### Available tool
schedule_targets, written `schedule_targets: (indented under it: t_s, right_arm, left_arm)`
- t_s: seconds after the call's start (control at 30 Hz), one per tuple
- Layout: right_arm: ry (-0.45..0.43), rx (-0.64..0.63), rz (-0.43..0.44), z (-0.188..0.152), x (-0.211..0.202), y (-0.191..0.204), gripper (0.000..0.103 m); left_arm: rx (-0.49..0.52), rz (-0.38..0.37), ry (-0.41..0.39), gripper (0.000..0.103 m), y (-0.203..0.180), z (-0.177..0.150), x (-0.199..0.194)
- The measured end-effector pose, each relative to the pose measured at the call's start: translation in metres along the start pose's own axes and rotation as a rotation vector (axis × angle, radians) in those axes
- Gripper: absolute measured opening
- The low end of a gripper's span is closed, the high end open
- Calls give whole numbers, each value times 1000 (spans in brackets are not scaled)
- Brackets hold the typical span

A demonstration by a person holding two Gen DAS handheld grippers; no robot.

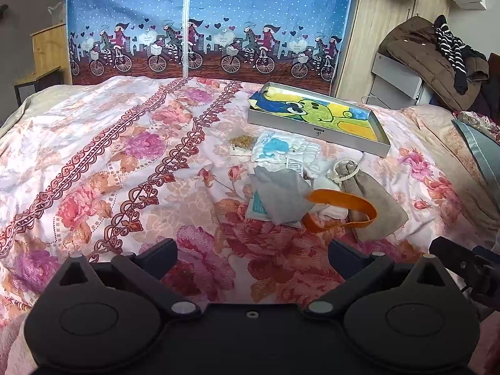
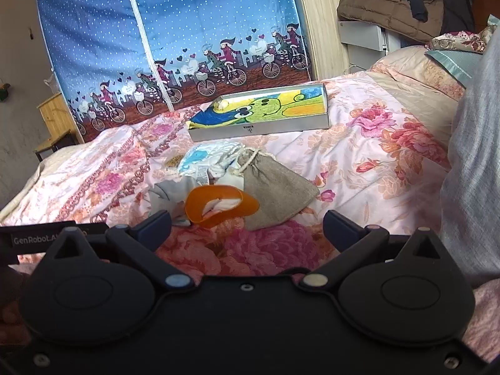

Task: Organize soft objects

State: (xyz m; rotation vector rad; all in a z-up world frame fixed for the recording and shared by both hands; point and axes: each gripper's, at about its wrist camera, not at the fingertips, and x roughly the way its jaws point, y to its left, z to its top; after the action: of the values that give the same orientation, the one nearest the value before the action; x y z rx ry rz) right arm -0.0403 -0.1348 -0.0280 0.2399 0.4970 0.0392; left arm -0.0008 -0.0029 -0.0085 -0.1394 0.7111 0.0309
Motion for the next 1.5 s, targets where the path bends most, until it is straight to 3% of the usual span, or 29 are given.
schedule_targets:
  t_s: [0.13,0.37,0.5,0.6,0.7,0.87,1.0,1.17,1.23,1.33,1.5]
  right_arm:
    - [-66,20,-18,5,6,0,103]
    - [-18,7,39,19,40,-4,103]
    - [34,-145,56,30,65,2,103]
    - [43,-248,55,39,83,8,103]
    - [61,-325,118,45,99,9,103]
    - [61,-618,143,37,121,31,103]
    - [67,-764,165,20,134,48,102]
    - [44,-861,183,4,136,62,89]
    - [58,-869,178,0,141,67,69]
    - [74,-867,190,-4,148,70,55]
    - [58,-868,206,-8,146,69,44]
  left_arm:
    - [-44,-9,8,102,7,5,9]
    - [-63,0,19,102,13,10,28]
    - [-79,-5,23,102,15,15,44]
    - [-126,-55,24,102,23,19,58]
    - [-165,-74,4,102,27,24,69]
    - [-139,-165,-31,102,20,34,93]
    - [-106,-201,12,102,11,39,117]
    - [-94,-222,71,95,9,40,135]
    - [-104,-223,92,88,11,40,140]
    - [-115,-238,98,79,12,37,140]
    - [-60,-228,98,72,4,35,140]
